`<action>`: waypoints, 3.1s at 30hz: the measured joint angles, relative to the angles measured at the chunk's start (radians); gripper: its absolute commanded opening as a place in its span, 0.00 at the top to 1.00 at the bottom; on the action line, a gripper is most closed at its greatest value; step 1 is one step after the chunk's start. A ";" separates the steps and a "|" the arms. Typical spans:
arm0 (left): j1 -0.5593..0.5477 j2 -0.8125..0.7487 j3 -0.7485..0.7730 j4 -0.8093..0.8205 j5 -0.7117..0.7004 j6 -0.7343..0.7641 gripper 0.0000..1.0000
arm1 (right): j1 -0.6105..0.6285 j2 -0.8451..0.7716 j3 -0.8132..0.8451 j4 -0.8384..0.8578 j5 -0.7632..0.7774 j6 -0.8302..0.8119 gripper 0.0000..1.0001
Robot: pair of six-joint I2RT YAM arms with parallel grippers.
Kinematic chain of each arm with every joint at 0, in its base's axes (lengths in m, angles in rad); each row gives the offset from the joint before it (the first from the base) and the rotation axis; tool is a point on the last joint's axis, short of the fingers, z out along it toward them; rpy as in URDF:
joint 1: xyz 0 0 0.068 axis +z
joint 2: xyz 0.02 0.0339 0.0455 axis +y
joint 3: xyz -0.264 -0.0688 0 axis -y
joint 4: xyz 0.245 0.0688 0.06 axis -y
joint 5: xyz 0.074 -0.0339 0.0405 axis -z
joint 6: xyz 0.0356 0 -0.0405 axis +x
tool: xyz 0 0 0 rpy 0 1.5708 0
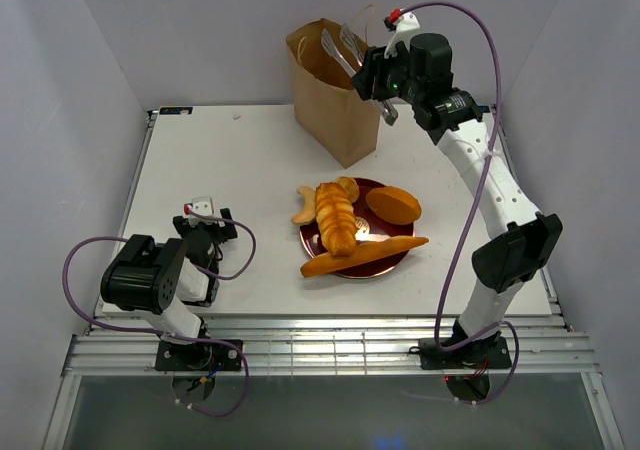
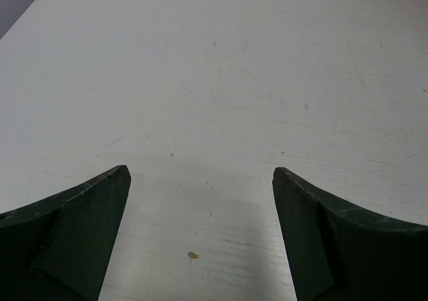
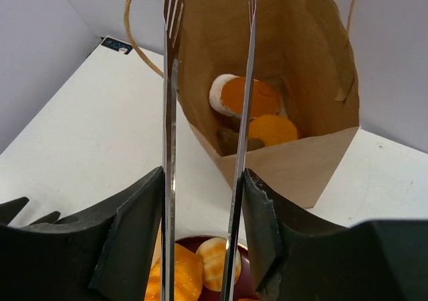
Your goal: Place the fake bread into the paper bag
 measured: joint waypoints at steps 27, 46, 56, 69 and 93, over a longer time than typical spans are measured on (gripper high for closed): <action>0.000 0.000 0.000 0.001 0.000 0.000 0.02 | 0.000 -0.859 -0.854 0.005 -0.197 0.163 0.48; 0.000 0.000 0.000 0.001 0.000 0.000 0.02 | 0.000 -1.088 -1.378 -0.103 -0.269 0.372 0.40; 0.000 0.000 0.000 0.001 0.000 0.000 0.02 | 0.000 -1.085 -1.473 0.000 -0.321 0.495 0.37; 0.000 0.000 0.000 0.001 0.000 0.000 0.02 | 0.000 -1.021 -1.535 0.156 -0.396 0.600 0.38; 0.000 0.000 0.000 0.001 0.000 0.000 0.02 | 0.000 -0.958 -1.449 0.156 -0.373 0.628 0.84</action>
